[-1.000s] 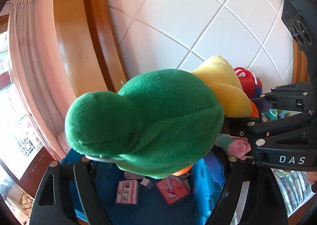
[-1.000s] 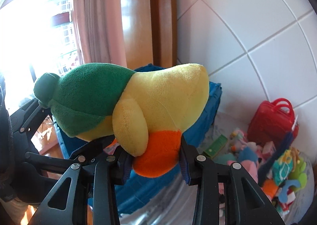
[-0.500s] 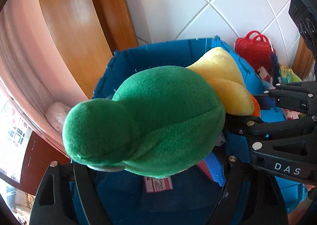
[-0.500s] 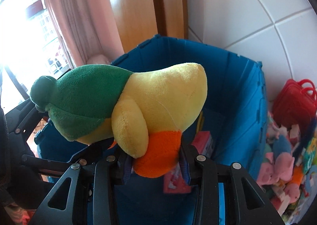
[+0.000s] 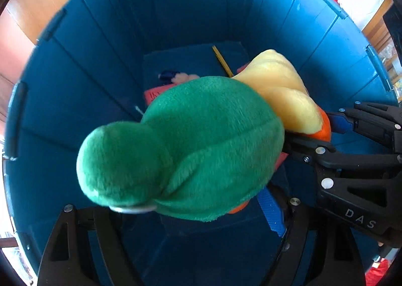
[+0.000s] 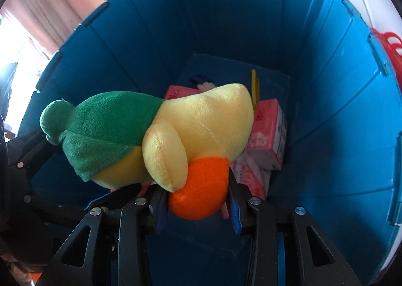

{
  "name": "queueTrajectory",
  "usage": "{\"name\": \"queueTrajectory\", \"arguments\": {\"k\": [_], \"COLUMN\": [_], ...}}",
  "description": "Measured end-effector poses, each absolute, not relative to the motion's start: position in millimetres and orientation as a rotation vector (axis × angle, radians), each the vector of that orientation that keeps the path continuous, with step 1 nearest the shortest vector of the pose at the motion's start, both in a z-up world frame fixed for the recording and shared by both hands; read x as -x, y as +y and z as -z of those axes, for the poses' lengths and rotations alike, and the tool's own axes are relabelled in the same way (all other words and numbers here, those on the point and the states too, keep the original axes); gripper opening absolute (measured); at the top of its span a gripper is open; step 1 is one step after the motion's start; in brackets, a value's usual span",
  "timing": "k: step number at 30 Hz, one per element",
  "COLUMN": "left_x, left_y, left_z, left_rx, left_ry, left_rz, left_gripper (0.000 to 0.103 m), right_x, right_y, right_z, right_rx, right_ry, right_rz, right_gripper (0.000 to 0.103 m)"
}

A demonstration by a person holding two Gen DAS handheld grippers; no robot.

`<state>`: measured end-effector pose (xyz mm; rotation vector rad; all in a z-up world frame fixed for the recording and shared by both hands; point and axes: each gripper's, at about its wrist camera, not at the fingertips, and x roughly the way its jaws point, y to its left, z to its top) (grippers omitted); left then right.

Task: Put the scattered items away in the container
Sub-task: 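Open the right tool dropping the plush duck into the crate, then raise both tools out of the crate and move back toward the pile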

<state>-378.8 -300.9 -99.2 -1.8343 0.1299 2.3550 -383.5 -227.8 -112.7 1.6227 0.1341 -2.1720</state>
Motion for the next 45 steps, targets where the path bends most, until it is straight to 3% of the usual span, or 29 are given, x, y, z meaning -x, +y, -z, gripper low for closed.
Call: {"name": "queueTrajectory", "arguments": {"k": [9,11,15,19,23,37,45], "left_x": [376,367,345,322,285,154,135], "left_y": [-302,-303,-305,-303,-296,-170,-85], "left_z": [87,76,52,28,1,-27,-6], "left_rx": [1.793,1.738,1.612,1.453,1.288,0.762,0.943], "left_ry": [0.123,0.152,0.169,0.168,0.157,-0.074,-0.153], "left_rz": [-2.392,-2.441,-2.539,-2.668,-2.835,-3.207,-3.125], "left_gripper": [0.083,0.083,0.084,0.097,0.099,0.103,0.103], "right_x": [377,373,355,337,306,185,152], "right_y": [-208,-212,-210,-195,-171,-12,79], "right_z": [106,97,70,42,15,-15,5], "right_rx": [-1.623,-1.599,-1.484,-1.368,-1.241,-0.822,-0.866], "right_ry": [0.181,0.201,0.294,0.309,0.294,0.251,0.221], "right_rz": [2.269,2.297,2.395,2.503,2.583,2.816,2.819], "right_gripper": [0.039,0.045,0.065,0.087,0.102,0.103,0.103]}}
